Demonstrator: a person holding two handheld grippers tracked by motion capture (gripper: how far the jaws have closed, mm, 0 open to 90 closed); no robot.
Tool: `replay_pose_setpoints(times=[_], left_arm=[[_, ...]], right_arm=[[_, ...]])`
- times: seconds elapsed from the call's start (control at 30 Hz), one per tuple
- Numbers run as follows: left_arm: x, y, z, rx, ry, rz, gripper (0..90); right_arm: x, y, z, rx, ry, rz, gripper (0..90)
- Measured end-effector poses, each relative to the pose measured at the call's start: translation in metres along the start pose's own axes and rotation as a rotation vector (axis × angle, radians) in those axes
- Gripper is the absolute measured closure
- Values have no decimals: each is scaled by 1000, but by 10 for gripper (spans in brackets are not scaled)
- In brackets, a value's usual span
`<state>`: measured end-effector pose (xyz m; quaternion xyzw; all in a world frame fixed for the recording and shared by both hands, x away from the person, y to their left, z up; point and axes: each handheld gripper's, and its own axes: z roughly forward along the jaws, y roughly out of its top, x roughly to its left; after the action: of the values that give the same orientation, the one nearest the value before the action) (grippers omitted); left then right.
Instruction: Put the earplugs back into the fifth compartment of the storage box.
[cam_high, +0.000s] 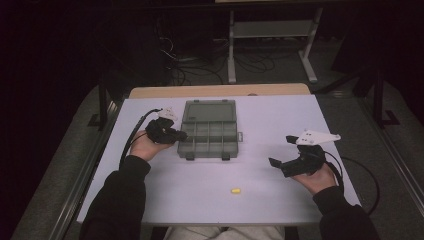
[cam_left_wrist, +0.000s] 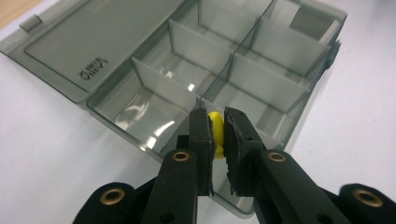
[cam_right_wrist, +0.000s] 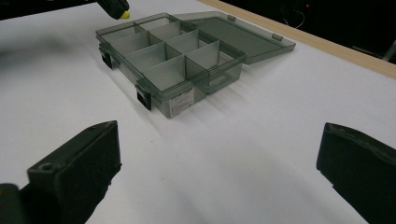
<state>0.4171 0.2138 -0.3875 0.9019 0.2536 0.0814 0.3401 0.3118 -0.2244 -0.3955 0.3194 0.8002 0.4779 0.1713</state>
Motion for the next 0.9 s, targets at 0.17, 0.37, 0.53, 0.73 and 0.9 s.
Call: replay_pose_setpoints(times=[0.17, 0.37, 0.53, 0.73, 0.9], left_arm=[[-3, -3, 9, 49, 23, -3, 819], [-7, 0, 4, 16, 50, -8, 636], [-14, 4, 0, -14, 33, 6, 464], [-19, 7, -8, -55, 4, 17, 371], [-29, 12, -19, -117, -37, 27, 233]], right_arm=[[1, 1, 1, 1, -1, -4, 0], [0, 1, 1, 1, 1, -3, 0], [1, 1, 1, 1, 2, -2, 0], [1, 0, 1, 2, 2, -3, 0], [0, 0, 1, 2, 2, -2, 0]])
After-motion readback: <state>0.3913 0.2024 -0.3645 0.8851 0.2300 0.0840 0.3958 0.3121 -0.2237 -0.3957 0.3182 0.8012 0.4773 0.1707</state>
